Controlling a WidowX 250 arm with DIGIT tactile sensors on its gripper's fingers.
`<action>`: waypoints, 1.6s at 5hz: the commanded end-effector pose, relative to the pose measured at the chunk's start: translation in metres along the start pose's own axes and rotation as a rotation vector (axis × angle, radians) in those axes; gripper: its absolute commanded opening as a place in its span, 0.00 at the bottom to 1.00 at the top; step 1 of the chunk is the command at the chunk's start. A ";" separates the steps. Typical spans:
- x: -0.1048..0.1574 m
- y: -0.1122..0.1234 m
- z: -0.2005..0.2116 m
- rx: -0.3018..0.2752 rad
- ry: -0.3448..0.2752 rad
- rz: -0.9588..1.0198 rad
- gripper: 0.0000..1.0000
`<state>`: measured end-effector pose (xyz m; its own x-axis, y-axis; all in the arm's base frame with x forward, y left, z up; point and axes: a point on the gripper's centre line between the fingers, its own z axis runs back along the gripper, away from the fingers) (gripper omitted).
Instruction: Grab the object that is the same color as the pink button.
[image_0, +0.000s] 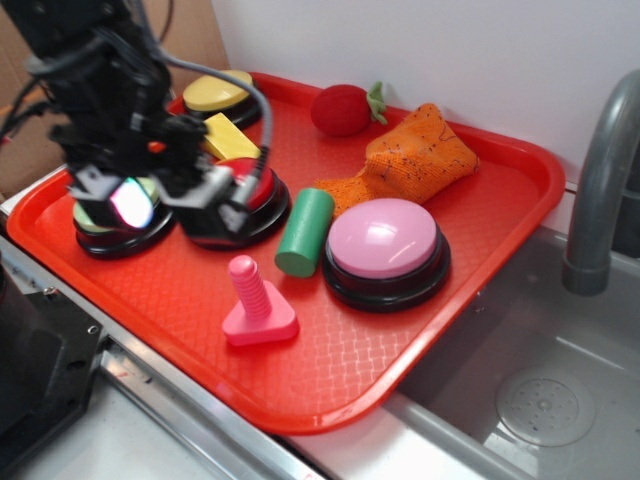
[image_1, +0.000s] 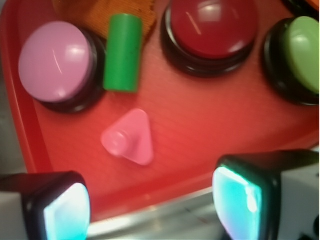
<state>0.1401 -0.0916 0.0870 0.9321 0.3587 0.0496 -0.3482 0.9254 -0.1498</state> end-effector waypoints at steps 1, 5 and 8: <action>0.008 -0.009 -0.021 0.025 -0.068 0.113 1.00; 0.021 -0.013 -0.034 0.021 -0.090 0.081 0.00; 0.086 0.011 0.069 -0.013 -0.043 -0.214 0.00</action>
<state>0.1988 -0.0424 0.1438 0.9843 0.1620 0.0695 -0.1518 0.9794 -0.1331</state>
